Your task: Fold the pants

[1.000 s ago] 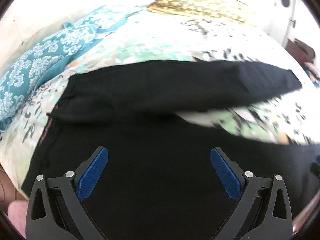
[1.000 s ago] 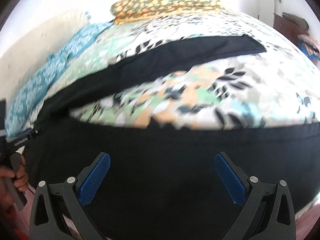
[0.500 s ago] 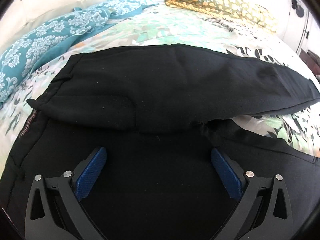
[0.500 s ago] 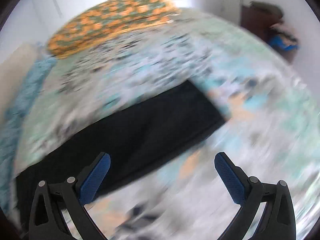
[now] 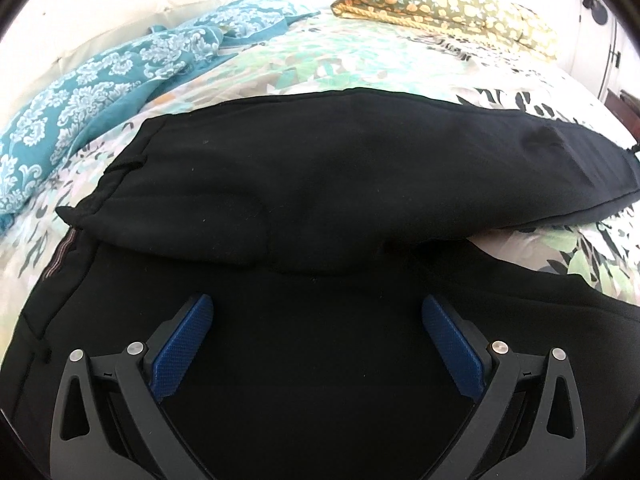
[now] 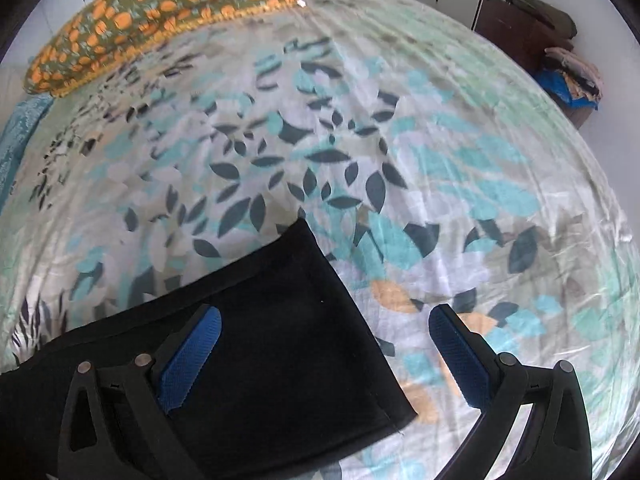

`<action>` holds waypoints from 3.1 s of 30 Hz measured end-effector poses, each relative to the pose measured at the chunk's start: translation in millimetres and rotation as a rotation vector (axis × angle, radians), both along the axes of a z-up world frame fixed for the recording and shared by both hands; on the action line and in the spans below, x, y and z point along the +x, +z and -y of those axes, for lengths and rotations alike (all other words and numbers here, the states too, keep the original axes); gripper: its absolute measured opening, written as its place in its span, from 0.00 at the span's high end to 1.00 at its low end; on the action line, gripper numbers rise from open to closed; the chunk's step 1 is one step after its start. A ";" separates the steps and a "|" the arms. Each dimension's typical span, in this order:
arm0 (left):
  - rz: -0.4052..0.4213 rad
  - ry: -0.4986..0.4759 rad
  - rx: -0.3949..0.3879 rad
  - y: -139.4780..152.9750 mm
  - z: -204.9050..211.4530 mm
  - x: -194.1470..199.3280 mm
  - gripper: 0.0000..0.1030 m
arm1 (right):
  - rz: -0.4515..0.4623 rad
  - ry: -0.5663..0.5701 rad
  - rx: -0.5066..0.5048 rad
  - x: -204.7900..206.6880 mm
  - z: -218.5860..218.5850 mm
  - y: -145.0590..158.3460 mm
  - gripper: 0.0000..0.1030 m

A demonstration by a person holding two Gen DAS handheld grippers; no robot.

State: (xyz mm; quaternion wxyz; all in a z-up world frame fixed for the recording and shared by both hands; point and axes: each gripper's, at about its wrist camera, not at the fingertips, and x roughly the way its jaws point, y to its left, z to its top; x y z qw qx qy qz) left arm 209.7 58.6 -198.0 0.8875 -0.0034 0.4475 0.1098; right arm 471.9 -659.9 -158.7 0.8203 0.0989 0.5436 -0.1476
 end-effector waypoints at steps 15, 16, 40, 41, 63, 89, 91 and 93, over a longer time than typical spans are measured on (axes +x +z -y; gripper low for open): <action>-0.002 0.003 0.008 0.4 0.9 1.2 0.01 | 0.235 0.490 0.013 -296.6 -168.2 115.6 0.94; -0.004 0.003 0.013 0.9 1.4 1.3 0.01 | 0.207 0.461 0.019 -332.9 -170.5 110.4 0.94; -0.057 -0.123 -0.234 84.3 40.7 -82.8 0.01 | 0.206 0.053 0.165 -471.6 -292.1 77.6 0.11; -0.033 -0.135 -0.208 91.5 40.9 -85.9 0.01 | 0.215 0.097 0.168 -469.2 -301.3 80.2 0.11; -0.084 -0.161 -0.094 142.3 57.0 -109.5 0.01 | 0.311 0.010 0.376 -465.5 -248.8 69.2 0.10; -0.046 0.044 -0.213 82.3 17.6 -87.1 0.01 | 0.488 -0.262 0.329 -511.3 -175.5 98.7 0.10; -0.053 0.056 -0.210 81.0 15.8 -87.5 0.01 | 0.494 -0.341 0.480 -520.6 -162.0 92.0 0.10; -0.055 0.056 -0.192 81.6 16.6 -89.5 0.01 | 0.482 -0.353 0.627 -520.9 -165.5 77.0 0.10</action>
